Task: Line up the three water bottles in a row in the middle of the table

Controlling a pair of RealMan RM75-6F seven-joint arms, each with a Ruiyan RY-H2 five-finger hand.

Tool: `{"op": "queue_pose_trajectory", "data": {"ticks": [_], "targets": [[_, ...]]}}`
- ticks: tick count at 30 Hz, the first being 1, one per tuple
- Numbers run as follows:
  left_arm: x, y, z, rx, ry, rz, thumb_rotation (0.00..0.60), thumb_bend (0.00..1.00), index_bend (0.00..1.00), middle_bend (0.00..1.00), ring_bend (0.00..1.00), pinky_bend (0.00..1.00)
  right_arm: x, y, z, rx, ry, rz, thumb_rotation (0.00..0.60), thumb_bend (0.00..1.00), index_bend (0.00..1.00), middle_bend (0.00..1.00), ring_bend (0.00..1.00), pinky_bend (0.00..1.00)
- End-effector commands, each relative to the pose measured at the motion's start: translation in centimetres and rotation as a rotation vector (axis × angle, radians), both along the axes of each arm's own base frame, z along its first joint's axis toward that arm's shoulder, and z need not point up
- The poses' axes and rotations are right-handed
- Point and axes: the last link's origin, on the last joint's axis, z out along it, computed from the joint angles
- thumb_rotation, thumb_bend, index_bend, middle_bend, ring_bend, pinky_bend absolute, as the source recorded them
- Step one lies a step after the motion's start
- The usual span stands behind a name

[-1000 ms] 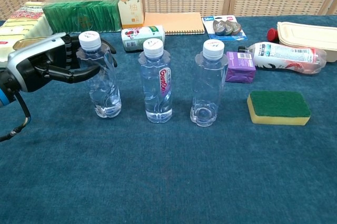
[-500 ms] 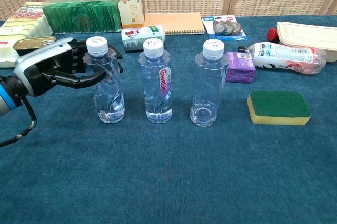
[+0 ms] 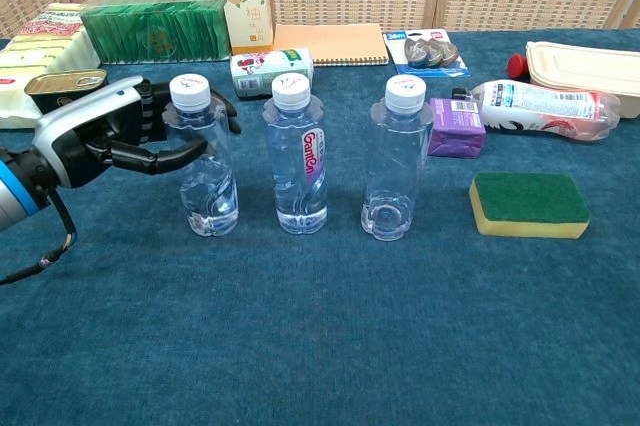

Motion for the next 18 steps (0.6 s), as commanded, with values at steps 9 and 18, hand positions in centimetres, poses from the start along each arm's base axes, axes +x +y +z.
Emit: {"op": "queue_pose_trajectory", "data": {"ticks": [9,18], "targets": [[-0.32,0.03,-0.16,0.006,0.031,-0.016,0.600,0.40,0.00,0.03,0.00,0.14,0.06,0.06,0.04,-0.001,-0.001,0.002,0.520,0.00,0.13,0.01,0.00,0.06],[-0.96,-0.25,0.47,-0.003,0.024,-0.037,0.600,0.30,0.00,0.00,0.00,0.09,0.11,0.09,0.01,0.002,-0.001,0.003,0.521,0.00,0.13,0.01,0.00,0.06]]}}
